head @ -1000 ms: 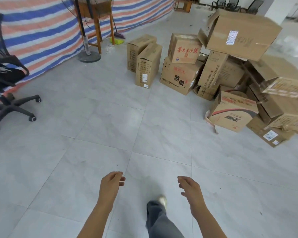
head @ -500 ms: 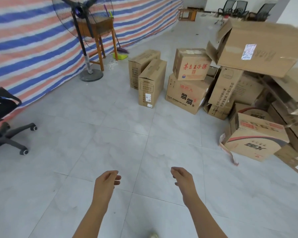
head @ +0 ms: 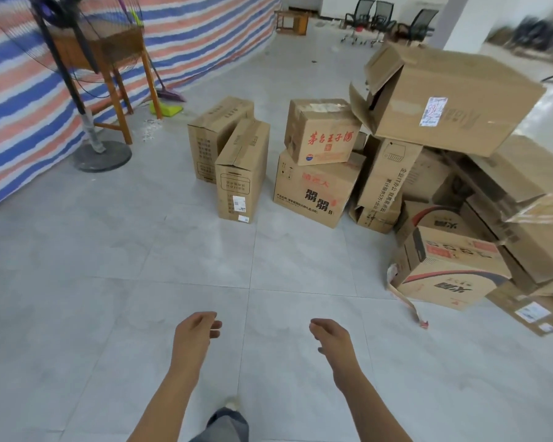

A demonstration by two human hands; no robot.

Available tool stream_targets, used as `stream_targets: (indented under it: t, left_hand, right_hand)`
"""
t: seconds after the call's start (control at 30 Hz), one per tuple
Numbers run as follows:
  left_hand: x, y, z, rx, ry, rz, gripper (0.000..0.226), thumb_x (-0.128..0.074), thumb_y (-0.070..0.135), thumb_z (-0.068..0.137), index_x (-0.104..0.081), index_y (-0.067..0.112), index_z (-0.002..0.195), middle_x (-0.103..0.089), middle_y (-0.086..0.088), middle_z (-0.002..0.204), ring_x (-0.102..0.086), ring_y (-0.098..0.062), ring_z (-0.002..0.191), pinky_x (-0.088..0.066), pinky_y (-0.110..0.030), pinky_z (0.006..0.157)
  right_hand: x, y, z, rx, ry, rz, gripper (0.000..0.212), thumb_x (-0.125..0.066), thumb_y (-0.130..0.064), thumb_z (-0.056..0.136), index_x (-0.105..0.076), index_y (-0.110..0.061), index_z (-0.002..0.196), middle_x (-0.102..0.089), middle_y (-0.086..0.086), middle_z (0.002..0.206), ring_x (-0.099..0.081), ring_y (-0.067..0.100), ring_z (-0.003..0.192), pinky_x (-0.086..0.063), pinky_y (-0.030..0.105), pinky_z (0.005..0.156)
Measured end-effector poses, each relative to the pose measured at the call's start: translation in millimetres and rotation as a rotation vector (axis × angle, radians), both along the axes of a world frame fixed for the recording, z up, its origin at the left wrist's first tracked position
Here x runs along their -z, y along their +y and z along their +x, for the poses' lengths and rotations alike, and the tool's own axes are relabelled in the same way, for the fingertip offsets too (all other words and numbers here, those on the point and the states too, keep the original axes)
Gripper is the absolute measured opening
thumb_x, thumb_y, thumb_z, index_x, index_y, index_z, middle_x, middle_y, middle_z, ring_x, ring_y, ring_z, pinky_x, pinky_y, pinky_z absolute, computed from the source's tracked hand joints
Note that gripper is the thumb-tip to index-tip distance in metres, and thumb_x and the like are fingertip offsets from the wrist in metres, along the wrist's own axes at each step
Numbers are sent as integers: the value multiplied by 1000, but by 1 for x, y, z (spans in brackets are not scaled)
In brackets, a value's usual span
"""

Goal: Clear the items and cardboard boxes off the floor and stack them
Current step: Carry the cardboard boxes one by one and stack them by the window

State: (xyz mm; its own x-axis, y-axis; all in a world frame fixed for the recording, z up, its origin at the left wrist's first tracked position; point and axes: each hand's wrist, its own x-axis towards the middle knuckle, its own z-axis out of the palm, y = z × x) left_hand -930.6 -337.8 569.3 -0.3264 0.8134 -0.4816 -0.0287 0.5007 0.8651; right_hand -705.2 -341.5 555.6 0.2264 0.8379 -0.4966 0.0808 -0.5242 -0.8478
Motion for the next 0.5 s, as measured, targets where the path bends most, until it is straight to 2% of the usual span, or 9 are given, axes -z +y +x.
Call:
stream_targets:
  t: [0.17, 0.33, 0.5]
  left_hand:
    - [-15, 89, -13, 114, -17, 30, 16, -51, 11, 93, -63, 11, 82, -66, -10, 86, -59, -21, 75, -41, -32, 76]
    - [7, 115, 13, 298, -41, -90, 16, -51, 10, 93, -63, 10, 82, -66, -11, 86, -59, -21, 74, -41, -30, 70]
    - [16, 148, 36, 406, -10, -157, 17, -52, 10, 93, -63, 9, 80, -66, -12, 85, -59, -21, 73, -41, -28, 67]
  right_hand:
    - [-16, 47, -12, 116, -7, 20, 13, -56, -12, 90, -61, -15, 103, -60, -8, 95, -54, 6, 90, -39, 27, 82]
    - [-2, 50, -5, 228, -28, -88, 12, -57, -12, 90, -61, -15, 101, -62, -5, 96, -54, 4, 88, -39, 27, 81]
    - [11, 81, 15, 292, -36, -146, 14, -55, -12, 91, -60, -13, 104, -61, 0, 100, -55, 15, 94, -40, 28, 82]
